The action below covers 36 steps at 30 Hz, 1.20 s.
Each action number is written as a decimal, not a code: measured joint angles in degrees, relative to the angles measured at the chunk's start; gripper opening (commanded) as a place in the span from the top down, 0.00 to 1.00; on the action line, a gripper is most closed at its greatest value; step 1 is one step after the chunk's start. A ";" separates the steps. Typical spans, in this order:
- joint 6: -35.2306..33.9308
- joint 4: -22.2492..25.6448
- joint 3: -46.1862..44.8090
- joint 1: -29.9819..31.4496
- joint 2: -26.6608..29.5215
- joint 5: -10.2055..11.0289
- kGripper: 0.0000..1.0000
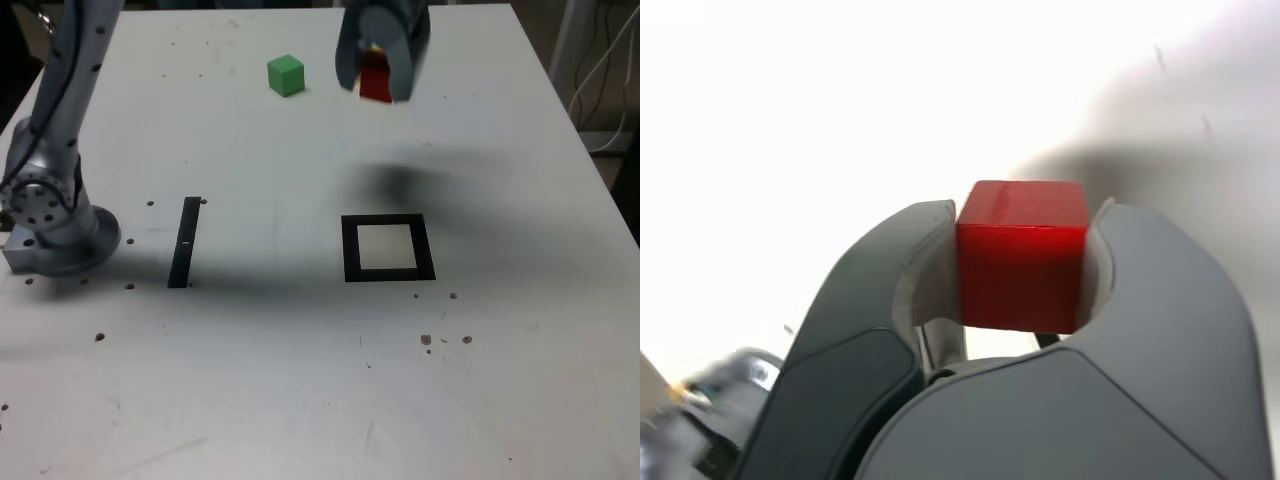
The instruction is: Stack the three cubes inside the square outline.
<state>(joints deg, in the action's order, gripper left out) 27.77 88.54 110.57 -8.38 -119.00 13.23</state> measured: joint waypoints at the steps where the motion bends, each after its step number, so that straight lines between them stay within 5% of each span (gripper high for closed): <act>1: -1.92 -0.59 -1.24 1.32 0.47 -0.81 0.84; 12: -20.68 -15.99 -17.68 6.28 4.34 -11.25 0.84; 21: -30.14 -21.60 -23.61 11.74 4.33 -11.88 0.84; 36: -31.89 -24.19 -25.85 12.96 1.82 -11.49 0.84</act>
<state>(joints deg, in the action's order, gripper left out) -4.11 64.34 84.72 4.58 -117.17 1.74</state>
